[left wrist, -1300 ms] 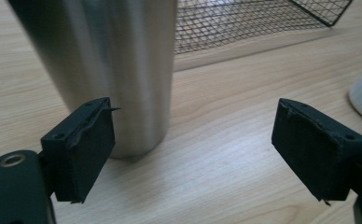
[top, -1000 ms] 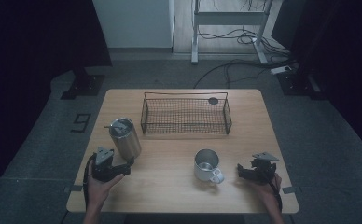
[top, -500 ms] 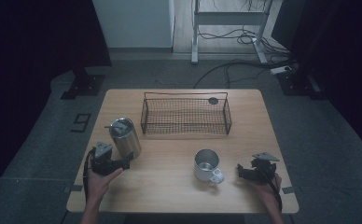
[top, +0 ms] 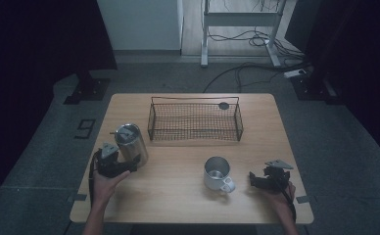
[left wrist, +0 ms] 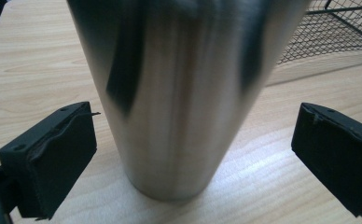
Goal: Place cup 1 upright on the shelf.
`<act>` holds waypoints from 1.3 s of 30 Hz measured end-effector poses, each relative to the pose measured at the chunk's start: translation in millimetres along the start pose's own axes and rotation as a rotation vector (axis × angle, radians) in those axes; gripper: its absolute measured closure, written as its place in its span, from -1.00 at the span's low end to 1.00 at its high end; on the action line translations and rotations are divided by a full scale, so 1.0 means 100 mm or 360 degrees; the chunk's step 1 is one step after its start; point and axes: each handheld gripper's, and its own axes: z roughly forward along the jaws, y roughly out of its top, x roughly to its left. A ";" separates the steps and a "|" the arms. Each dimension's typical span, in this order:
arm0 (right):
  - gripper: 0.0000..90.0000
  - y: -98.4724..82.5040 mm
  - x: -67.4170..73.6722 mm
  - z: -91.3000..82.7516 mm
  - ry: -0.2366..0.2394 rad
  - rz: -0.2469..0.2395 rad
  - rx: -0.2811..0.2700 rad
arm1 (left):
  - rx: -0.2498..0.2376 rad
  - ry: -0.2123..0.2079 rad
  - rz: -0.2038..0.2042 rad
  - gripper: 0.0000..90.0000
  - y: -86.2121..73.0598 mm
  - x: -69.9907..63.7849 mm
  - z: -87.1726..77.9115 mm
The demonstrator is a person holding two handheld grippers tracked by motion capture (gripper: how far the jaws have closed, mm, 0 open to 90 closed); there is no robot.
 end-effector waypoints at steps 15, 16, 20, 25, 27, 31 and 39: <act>-0.89 0.00 0.00 0.00 -0.0001 -0.0001 0.0001 | -0.0006 0.0066 0.0010 -0.99 0.12 -0.01 0.17; -0.89 0.00 0.00 0.00 0.0000 -0.0002 0.0001 | -0.0009 0.0063 0.0008 -0.99 0.13 -0.01 0.18; -0.87 0.00 0.00 0.00 0.0009 -0.0010 -0.0003 | -0.0001 0.0074 0.0010 -0.99 0.15 -0.02 0.20; -0.86 0.00 0.00 0.00 0.0015 -0.0019 -0.0009 | 0.0006 0.0090 0.0008 -0.99 0.18 0.01 0.26; -0.86 0.00 0.00 0.00 0.0016 -0.0019 -0.0010 | -0.0003 0.0084 0.0002 -1.00 0.19 0.02 0.30; -0.85 0.00 0.00 0.00 0.0017 -0.0019 -0.0010 | 0.0013 0.0091 -0.0005 -1.00 0.20 0.01 0.38; -0.85 0.00 0.00 0.00 0.0017 -0.0019 -0.0011 | -0.0019 0.0085 0.0013 -0.95 0.22 0.01 0.41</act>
